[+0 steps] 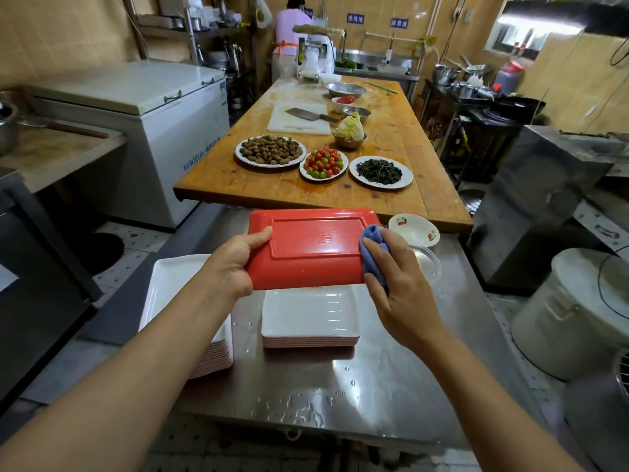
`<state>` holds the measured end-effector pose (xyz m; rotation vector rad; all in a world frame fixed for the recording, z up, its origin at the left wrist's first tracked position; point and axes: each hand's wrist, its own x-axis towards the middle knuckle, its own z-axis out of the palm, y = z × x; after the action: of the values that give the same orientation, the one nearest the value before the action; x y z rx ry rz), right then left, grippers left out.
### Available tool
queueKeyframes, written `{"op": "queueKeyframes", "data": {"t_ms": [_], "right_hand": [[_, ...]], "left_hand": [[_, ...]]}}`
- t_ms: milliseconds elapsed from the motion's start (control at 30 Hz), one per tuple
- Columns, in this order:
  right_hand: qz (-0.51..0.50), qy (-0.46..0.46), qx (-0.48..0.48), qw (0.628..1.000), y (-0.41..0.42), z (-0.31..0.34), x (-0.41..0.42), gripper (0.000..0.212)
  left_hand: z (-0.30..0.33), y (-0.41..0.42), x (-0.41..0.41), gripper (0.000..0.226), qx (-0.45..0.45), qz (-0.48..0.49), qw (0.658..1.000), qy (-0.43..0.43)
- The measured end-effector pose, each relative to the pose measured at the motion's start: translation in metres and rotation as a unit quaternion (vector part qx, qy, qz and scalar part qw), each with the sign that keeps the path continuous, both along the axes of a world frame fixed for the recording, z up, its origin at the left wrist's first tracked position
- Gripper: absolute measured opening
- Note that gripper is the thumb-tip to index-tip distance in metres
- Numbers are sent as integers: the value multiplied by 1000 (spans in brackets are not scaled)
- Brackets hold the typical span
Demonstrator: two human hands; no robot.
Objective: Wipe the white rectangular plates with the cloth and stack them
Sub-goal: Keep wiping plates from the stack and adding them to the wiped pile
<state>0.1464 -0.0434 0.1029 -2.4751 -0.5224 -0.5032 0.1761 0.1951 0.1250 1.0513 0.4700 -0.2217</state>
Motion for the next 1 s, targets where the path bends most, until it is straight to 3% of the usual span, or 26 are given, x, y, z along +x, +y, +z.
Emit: {"op": "queueKeyframes", "data": {"t_ms": [300, 467, 700, 867, 1000], "right_hand": [[25, -112, -81, 990, 72, -15, -21, 44], [69, -61, -102, 990, 103, -6, -19, 54], [76, -2, -151, 986, 114, 4, 11, 58], [45, -5, -113, 993, 94, -9, 21, 59], [25, 51, 25, 998, 87, -21, 21, 48]], "left_hand": [[-4, -22, -14, 41, -43, 28, 998, 21], [-12, -15, -22, 22, -67, 64, 996, -16], [-21, 9, -32, 16, -33, 95, 995, -24], [-29, 39, -41, 11, -15, 129, 991, 3], [-29, 59, -51, 15, -14, 140, 990, 18]]}}
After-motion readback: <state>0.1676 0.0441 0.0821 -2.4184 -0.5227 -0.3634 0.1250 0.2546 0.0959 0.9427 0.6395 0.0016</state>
